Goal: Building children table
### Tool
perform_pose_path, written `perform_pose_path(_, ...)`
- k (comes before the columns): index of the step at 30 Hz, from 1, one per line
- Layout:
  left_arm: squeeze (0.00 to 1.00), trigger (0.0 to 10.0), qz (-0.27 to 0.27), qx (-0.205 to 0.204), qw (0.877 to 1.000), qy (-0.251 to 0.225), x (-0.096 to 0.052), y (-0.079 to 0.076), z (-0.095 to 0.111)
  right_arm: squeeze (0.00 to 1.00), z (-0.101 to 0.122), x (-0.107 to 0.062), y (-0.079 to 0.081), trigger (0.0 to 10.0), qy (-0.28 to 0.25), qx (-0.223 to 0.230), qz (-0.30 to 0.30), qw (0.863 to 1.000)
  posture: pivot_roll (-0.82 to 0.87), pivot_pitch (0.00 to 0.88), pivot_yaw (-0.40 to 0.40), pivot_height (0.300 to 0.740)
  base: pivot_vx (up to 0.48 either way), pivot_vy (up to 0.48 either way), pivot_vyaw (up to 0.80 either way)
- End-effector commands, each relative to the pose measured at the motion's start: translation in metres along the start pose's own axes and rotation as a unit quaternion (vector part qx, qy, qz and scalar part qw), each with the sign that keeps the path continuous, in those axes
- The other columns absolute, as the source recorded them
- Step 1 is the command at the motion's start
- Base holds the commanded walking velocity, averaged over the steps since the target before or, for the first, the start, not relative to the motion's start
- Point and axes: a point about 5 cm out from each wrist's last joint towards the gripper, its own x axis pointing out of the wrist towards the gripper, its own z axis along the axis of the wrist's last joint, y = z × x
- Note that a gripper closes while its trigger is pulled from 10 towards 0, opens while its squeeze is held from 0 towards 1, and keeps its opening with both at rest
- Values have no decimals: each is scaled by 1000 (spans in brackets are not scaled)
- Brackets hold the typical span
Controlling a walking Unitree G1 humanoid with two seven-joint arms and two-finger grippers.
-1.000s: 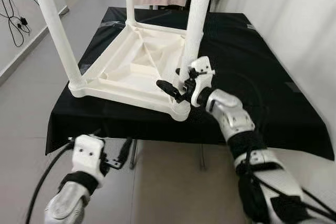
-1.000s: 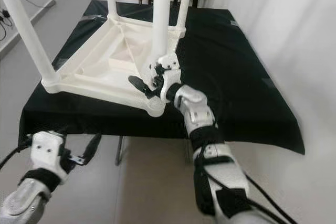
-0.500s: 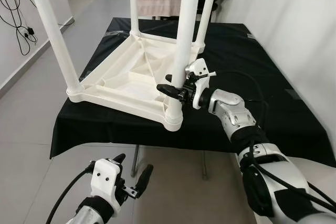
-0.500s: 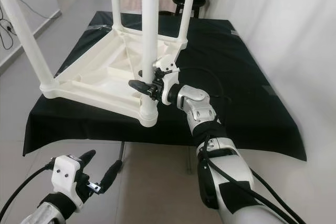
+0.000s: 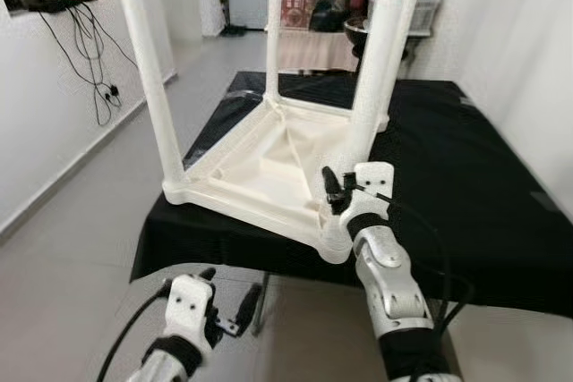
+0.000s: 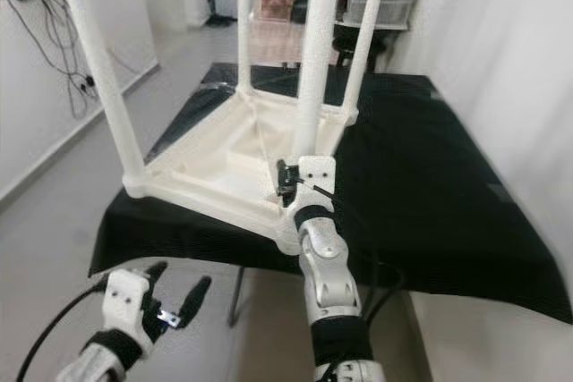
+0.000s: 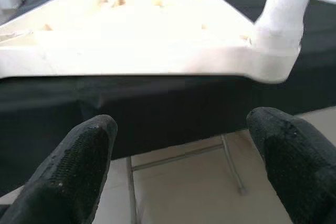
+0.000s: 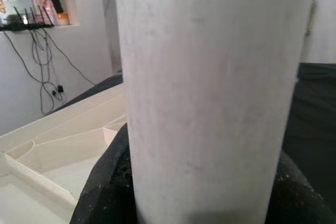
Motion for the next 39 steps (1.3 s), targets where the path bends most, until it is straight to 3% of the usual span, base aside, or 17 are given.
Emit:
perform_pose_path(1,0,10000,2,18,1000,13,2,5,-6,0,-34,1,-25,0,78,10,-54,995,-15,0,4,740,0,0,0)
perform_pose_path(4,0,10000,8,30,999,11,8,6,-7,0,-18,20,-26,0,55,10,-55,997,-6,0,2,740,0,0,0)
perform_pose_path(8,0,10000,15,36,999,8,10,6,-7,0,-11,27,-21,0,51,10,-45,998,8,0,-9,740,0,0,0)
perform_pose_path(9,0,10000,19,48,999,6,14,7,-6,0,0,33,-11,10000,42,4,-15,999,31,0,-28,740,0,0,0)
perform_pose_path(10,0,10000,26,56,998,5,18,8,-6,922,12,38,-2,10000,28,4,22,999,43,0,-38,740,0,0,0)
perform_pose_path(11,0,10000,26,56,998,5,18,8,-6,922,12,38,-2,10000,28,4,22,999,43,0,-38,740,0,0,0)
perform_pose_path(12,0,10000,32,62,998,4,20,9,-6,1000,23,42,7,10000,13,13,76,997,55,0,-47,740,0,0,0)
perform_pose_path(14,0,10000,40,60,997,-1,23,11,-7,1000,39,47,16,10000,-7,25,173,985,66,0,-57,740,0,0,0)
perform_pose_path(15,0,10000,40,60,997,-1,23,11,-7,1000,39,47,16,10000,-7,25,173,985,66,0,-57,740,0,0,0)
perform_pose_path(16,0,10000,41,59,997,-2,24,11,-7,545,44,49,15,10000,-11,20,209,978,73,0,-64,740,0,0,0)
perform_pose_path(18,0,10000,40,58,997,-3,25,11,-7,545,46,50,14,10000,-13,15,226,974,73,0,-64,740,0,0,0)
perform_pose_path(19,0,10000,39,57,998,-4,26,10,-7,0,47,51,13,10000,-8,1,261,965,78,0,-71,740,0,0,0)
perform_pose_path(22,0,10000,37,57,998,-5,28,9,-8,0,47,51,11,10000,0,-21,301,953,81,0,-74,740,0,0,0)
perform_pose_path(25,0,10000,28,51,998,-8,32,7,-8,0,40,49,3,10000,37,-67,373,925,87,0,-81,740,0,0,0)
perform_pose_path(29,0,10000,25,49,998,-10,33,7,-8,0,36,48,1,10000,56,-64,390,917,87,0,-82,740,0,0,0)
perform_pose_path(30,0,10000,26,48,998,-12,33,7,-9,0,35,48,0,0,62,-60,397,914,79,0,-75,740,0,0,0)
perform_pose_path(39,0,10000,24,37,999,-15,34,7,-10,0,31,42,-4,0,70,-33,442,894,61,0,-60,740,0,0,0)
